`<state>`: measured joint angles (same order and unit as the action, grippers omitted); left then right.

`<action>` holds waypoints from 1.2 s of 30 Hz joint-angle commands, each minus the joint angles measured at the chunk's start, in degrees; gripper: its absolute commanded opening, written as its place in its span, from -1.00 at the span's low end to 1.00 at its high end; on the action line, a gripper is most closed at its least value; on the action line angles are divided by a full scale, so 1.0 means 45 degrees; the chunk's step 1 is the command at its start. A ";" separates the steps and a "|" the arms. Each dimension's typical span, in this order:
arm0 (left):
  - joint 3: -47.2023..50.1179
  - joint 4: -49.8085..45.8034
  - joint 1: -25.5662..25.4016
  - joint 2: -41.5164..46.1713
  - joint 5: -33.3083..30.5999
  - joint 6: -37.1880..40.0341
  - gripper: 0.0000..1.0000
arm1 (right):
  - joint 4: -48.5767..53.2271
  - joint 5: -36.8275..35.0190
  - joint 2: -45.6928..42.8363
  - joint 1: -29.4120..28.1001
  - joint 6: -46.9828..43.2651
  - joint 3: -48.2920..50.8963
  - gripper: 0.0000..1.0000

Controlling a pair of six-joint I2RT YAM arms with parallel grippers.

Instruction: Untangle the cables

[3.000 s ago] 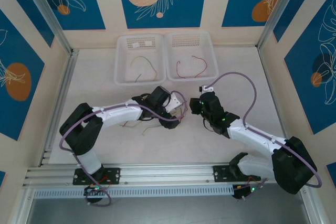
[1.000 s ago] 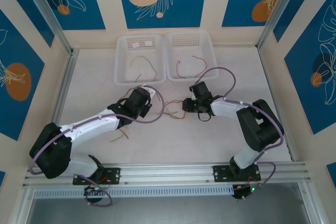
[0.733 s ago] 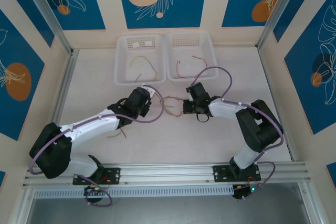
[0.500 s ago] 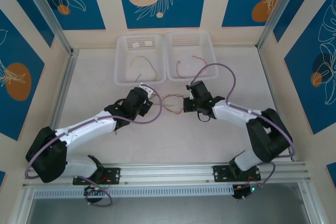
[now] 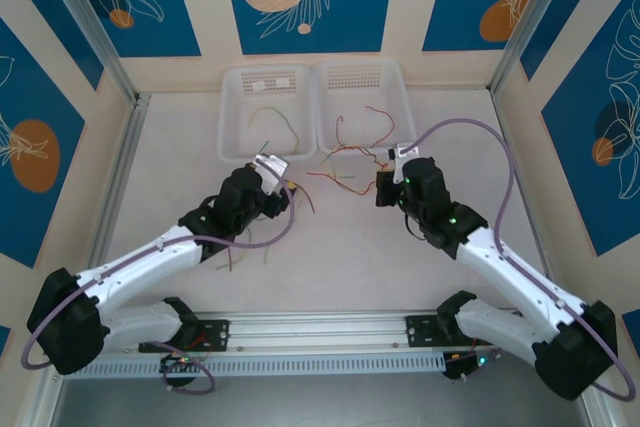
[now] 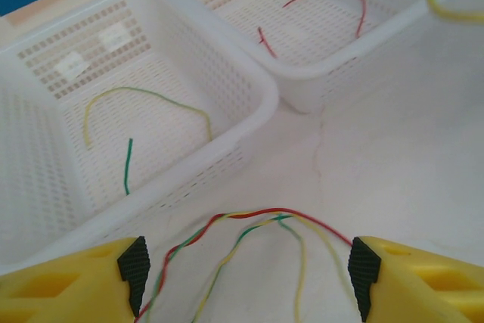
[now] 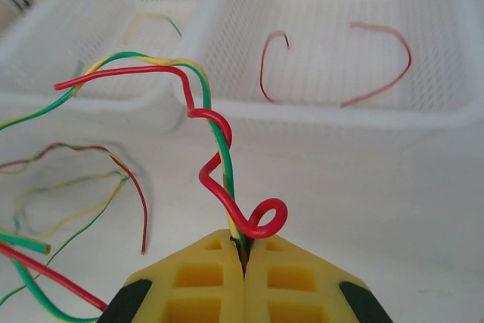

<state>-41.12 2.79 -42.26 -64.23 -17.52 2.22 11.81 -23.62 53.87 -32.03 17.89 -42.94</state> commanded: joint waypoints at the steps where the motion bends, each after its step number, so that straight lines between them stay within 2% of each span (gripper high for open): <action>1: 0.0869 0.2543 0.0082 0.1401 0.1140 -0.0282 0.44 | -0.0582 -0.0263 -0.0689 -0.0089 -0.0124 0.0008 -1.00; 2: 0.1092 0.3035 0.0076 0.1678 0.1442 -0.0246 0.50 | -0.0790 -0.0198 -0.0799 -0.0090 -0.0165 0.0012 -1.00; 6: 0.1190 0.3653 0.0191 0.2291 0.2972 -0.0092 0.51 | -0.2082 0.0580 -0.0925 -0.0090 -0.0109 0.0173 -1.00; 9: 0.1163 0.3931 0.0228 0.2431 0.4140 -0.0049 0.51 | -0.3417 0.2011 -0.0946 -0.0116 -0.0230 0.0484 -1.00; 13: 0.1544 0.4711 0.0454 0.2667 0.4290 -0.0720 0.46 | -0.4760 0.3131 -0.1177 -0.0229 -0.0646 0.0901 -1.00; 15: 0.2143 0.5495 0.1165 0.2808 0.4328 -0.1585 0.36 | -0.5262 0.3757 -0.1326 -0.0216 -0.1041 0.1199 -1.00; 16: 0.2430 0.5881 0.1802 0.2907 0.4798 -0.2372 0.31 | -0.5333 0.4038 -0.1362 -0.0229 -0.1177 0.1221 -1.00; 19: 0.2971 0.7090 0.3811 0.2907 0.7025 -0.4509 0.26 | -0.5303 0.4590 -0.1380 -0.0228 -0.1697 0.1279 -1.00; 22: 0.2418 0.6839 0.4744 0.2387 0.9247 -0.5147 0.31 | -0.5572 0.4619 -0.1335 -0.0226 -0.2286 0.1478 -1.00; 31: 0.0925 0.6688 0.4821 0.1075 1.2543 -0.5454 0.39 | -0.6226 0.4523 -0.1176 -0.0381 -0.3221 0.1836 -1.00; 36: 0.0502 0.6414 0.4729 0.0404 1.3131 -0.5473 0.39 | -0.6552 0.4101 -0.1121 -0.0643 -0.3255 0.1943 -1.00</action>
<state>-36.95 30.70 -20.86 -61.36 36.40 -21.37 -14.06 -4.10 48.99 -34.24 4.82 -35.31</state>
